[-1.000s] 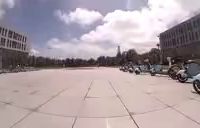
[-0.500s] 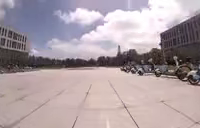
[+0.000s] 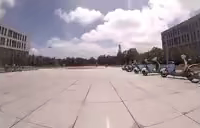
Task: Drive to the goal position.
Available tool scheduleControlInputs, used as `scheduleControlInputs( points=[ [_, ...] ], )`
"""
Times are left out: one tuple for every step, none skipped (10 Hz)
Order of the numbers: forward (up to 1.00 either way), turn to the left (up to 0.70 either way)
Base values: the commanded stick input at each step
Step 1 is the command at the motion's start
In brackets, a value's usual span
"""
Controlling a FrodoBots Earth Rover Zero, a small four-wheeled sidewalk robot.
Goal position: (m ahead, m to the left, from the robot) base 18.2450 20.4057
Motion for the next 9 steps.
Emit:
scheduleControlInputs(
  points=[
    [1.00, 0.00],
    [1.00, 0.00],
    [1.00, 0.00],
    [1.00, 0.00],
    [1.00, 0.00],
    [1.00, 0.00],
    [1.00, 0.00],
    [1.00, 0.00],
    [1.00, 0.00]
  ],
)
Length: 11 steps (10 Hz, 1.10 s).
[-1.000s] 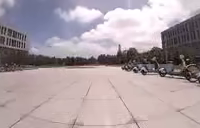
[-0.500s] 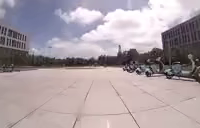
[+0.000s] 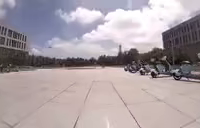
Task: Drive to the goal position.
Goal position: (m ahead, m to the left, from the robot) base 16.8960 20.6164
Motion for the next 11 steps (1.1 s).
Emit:
scheduleControlInputs(
  points=[
    [1.00, 0.00],
    [0.98, 0.00],
    [0.89, 0.00],
    [0.81, 0.00],
    [0.72, 0.00],
    [0.63, 0.00],
    [0.55, 0.00],
    [0.46, 0.00],
    [0.37, 0.00],
    [0.29, 0.00],
    [0.20, 0.00]
  ],
)
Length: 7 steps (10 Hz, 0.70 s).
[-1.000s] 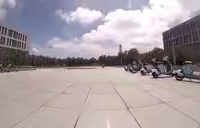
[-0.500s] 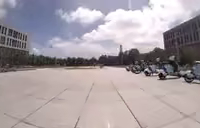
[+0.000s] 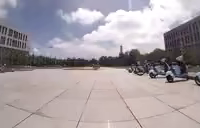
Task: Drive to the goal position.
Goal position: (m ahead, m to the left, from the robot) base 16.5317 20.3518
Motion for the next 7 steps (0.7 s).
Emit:
scheduleControlInputs(
  points=[
    [0.11, 0.00],
    [0.03, 0.00],
    [0.00, 0.00],
    [0.00, 0.00],
    [0.00, 0.00],
    [0.00, 0.00],
    [0.00, 0.00]
  ],
)
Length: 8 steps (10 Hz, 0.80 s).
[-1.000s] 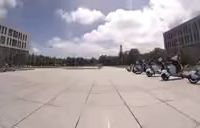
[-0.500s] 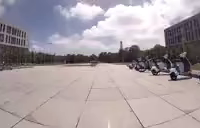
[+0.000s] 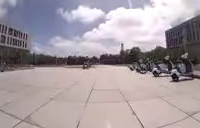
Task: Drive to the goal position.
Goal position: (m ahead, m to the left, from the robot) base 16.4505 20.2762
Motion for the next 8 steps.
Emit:
scheduleControlInputs(
  points=[
    [0.00, 0.00],
    [0.00, 0.00],
    [0.00, 0.00],
    [0.79, 0.00],
    [1.00, 0.00],
    [1.00, 0.00],
    [1.00, 0.00],
    [1.00, 0.00]
  ],
)
